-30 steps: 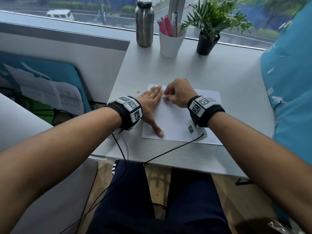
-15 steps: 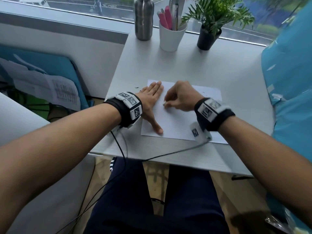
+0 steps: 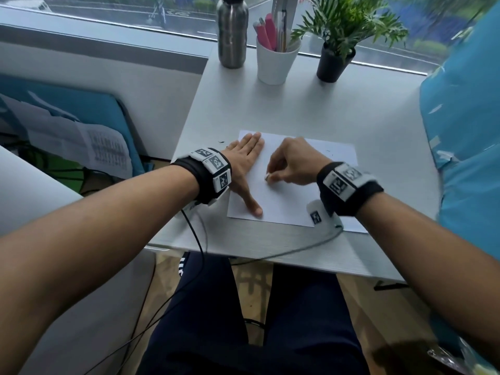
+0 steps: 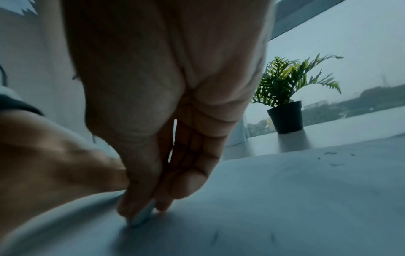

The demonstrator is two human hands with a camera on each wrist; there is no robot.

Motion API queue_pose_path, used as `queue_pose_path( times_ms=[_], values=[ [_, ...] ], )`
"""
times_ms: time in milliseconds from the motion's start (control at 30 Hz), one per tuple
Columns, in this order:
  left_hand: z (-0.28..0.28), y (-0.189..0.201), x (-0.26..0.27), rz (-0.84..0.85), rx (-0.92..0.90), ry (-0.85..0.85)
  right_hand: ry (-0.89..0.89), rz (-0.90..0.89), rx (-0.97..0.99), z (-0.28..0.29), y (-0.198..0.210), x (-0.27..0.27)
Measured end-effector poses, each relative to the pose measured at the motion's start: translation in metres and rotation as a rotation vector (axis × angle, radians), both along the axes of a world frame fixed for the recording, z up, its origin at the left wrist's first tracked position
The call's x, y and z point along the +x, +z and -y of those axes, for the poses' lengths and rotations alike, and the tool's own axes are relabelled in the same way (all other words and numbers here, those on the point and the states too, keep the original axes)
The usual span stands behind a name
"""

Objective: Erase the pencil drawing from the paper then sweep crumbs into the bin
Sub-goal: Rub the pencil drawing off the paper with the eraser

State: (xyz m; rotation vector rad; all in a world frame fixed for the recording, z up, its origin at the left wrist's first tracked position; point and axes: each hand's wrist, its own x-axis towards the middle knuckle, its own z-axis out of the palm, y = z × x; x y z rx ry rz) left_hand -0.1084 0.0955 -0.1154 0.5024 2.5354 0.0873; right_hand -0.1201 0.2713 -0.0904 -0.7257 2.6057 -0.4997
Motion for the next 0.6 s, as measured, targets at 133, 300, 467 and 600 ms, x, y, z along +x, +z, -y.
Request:
queue_pose_path(
  times_ms=[133,300,467,600],
  values=[
    [-0.001,0.000,0.000,-0.015,0.021,-0.006,-0.085,-0.142,-0.009,0.015,0.005,-0.041],
    [0.000,-0.002,-0.001,-0.013,0.017,-0.004,-0.061,-0.071,-0.028,0.002,-0.003,-0.004],
    [-0.002,-0.002,-0.001,-0.010,0.016,-0.003,-0.040,-0.110,-0.011,0.006,0.002,-0.020],
    [-0.002,-0.001,-0.001,-0.018,0.021,-0.002,-0.092,-0.167,-0.023,0.012,0.000,-0.033]
  ],
)
